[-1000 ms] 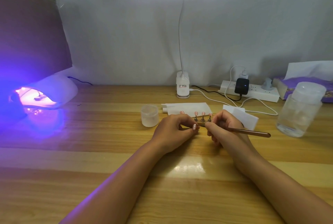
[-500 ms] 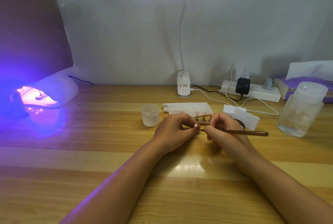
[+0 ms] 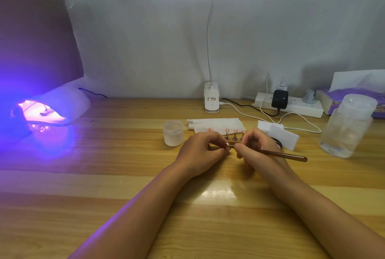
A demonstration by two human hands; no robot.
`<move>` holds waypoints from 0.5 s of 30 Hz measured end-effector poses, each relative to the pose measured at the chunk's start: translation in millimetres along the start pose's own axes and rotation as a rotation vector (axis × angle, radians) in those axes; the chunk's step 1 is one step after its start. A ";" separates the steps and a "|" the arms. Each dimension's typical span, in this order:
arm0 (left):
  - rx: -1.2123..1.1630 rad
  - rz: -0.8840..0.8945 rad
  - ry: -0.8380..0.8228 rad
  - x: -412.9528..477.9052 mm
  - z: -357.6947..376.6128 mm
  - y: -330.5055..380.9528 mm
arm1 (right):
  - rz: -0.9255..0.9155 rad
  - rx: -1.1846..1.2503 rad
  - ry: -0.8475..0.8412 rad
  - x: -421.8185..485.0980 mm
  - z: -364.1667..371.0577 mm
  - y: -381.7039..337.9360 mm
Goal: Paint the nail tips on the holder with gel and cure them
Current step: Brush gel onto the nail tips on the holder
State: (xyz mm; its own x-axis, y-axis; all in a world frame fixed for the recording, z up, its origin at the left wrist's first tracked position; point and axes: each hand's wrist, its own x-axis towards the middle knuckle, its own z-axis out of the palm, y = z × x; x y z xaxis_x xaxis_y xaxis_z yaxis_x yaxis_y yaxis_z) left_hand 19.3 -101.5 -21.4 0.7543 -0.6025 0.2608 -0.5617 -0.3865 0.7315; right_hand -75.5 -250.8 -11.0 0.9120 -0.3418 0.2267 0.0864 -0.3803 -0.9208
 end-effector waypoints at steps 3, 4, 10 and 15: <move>0.011 0.001 -0.002 0.0 0.2 1.0 | -0.005 -0.004 -0.027 -1.0 -0.5 -1.3; 0.013 0.003 0.001 0.0 0.1 1.6 | -0.009 -0.003 -0.033 -1.3 -0.4 -1.7; 0.009 0.004 -0.003 -0.1 -0.3 3.6 | -0.019 0.066 0.036 -1.3 -0.7 -0.1; 0.014 0.000 -0.015 -0.5 -0.5 3.8 | -0.010 0.092 0.037 -0.7 -1.6 -0.8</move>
State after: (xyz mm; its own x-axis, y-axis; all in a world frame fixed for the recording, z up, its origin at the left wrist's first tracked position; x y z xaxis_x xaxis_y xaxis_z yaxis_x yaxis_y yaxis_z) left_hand 17.0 -102.4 -18.4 0.7493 -0.6127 0.2512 -0.5663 -0.3963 0.7227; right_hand -76.9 -251.7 -9.9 0.8955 -0.3710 0.2458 0.1331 -0.3038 -0.9434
